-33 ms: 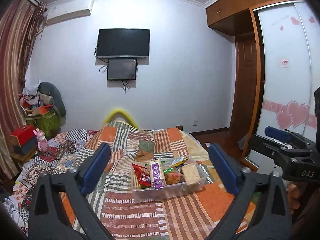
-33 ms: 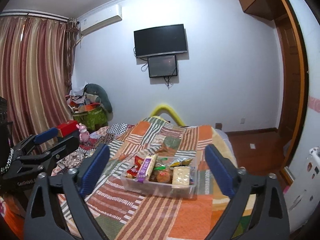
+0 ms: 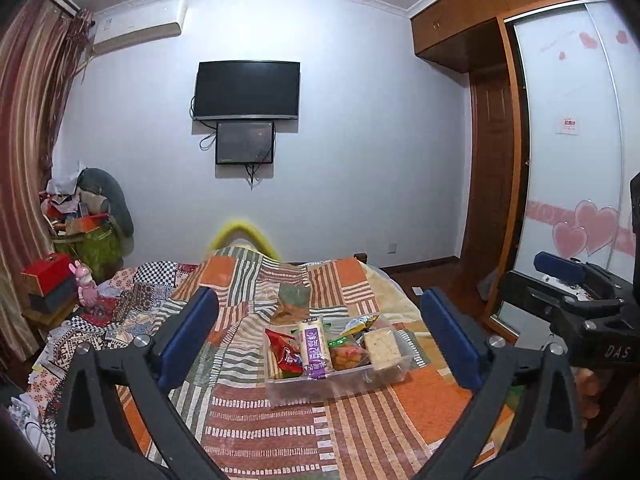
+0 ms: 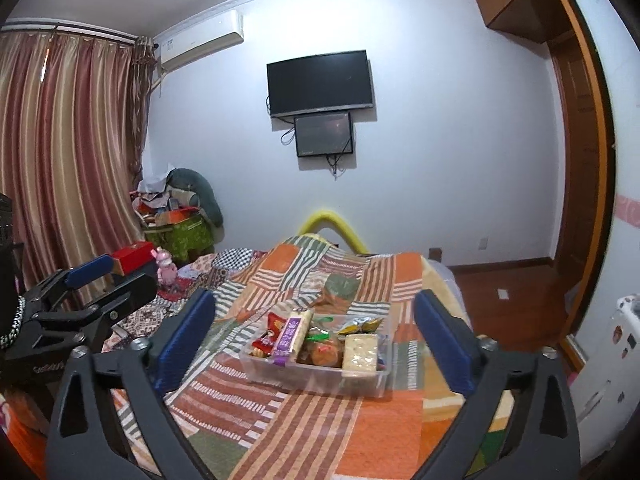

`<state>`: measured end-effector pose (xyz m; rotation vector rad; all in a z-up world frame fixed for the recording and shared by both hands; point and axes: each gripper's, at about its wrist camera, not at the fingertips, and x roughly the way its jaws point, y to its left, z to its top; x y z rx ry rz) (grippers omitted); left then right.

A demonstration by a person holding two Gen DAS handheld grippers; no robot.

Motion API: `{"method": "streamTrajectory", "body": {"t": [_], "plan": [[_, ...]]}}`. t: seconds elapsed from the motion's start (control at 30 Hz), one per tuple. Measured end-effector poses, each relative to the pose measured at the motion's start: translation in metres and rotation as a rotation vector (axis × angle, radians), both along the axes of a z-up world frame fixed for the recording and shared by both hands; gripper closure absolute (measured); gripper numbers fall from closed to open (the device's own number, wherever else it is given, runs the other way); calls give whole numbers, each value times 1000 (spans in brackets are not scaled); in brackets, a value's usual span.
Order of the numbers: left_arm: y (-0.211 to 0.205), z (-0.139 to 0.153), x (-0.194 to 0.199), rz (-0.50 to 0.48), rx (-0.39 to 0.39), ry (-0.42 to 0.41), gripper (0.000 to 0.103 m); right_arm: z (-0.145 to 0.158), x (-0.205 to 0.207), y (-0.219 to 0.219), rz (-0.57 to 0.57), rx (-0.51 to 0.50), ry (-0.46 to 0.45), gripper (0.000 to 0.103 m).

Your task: Organize snacks

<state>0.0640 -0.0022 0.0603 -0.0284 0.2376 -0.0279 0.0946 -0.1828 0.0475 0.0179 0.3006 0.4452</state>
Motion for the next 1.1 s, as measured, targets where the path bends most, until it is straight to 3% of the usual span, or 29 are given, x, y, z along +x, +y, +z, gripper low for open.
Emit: {"method": "streamTrajectory", "body": {"t": [1.1], "plan": [[0,-5,-6,0,-29,7,0,-5,-17,-6,-5,3,-13,0]]}}
